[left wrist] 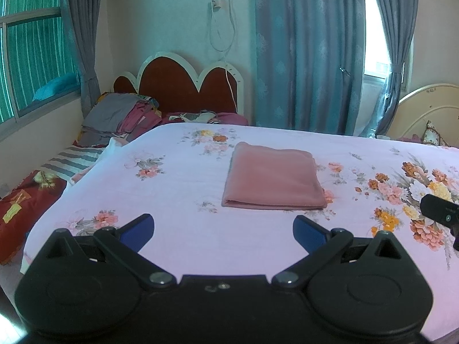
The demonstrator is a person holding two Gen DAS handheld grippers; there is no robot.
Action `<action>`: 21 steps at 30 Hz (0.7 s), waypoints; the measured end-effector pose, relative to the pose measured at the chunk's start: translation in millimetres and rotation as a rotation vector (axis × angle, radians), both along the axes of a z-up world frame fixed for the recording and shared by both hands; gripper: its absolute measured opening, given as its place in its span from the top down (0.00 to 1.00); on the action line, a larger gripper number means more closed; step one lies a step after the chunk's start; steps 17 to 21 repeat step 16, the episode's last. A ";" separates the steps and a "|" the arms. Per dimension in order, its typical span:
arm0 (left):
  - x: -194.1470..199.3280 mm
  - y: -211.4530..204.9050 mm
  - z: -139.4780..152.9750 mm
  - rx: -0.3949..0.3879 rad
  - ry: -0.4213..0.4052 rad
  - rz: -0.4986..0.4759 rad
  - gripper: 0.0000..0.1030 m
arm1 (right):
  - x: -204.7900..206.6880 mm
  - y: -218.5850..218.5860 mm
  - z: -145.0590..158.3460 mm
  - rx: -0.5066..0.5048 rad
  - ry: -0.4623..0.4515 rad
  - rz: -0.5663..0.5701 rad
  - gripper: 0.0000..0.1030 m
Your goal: Fold small clothes
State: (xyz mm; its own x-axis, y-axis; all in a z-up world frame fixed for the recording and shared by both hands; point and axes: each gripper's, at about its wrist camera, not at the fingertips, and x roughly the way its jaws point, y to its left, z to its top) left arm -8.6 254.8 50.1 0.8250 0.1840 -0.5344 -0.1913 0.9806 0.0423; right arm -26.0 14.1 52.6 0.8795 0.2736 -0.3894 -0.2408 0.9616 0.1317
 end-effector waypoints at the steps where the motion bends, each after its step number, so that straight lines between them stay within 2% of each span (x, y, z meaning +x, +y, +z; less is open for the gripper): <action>1: 0.9 1.4 -0.1 -0.004 0.001 -0.002 0.00 | 0.8 0.5 -0.4 0.000 0.001 0.000 0.07; 10: 16.6 18.9 -4.3 -0.072 0.000 -0.010 0.01 | 12.4 0.9 -7.3 0.000 0.019 -0.004 0.07; 13: 27.3 20.5 -6.3 -0.058 -0.008 0.003 0.03 | 19.8 -1.0 -11.7 -0.001 0.032 -0.011 0.07; 16: 45.1 20.8 -10.8 -0.045 0.000 -0.008 0.00 | 29.8 -5.1 -19.3 -0.009 0.051 -0.030 0.07; 21: 45.1 20.8 -10.8 -0.045 0.000 -0.008 0.00 | 29.8 -5.1 -19.3 -0.009 0.051 -0.030 0.07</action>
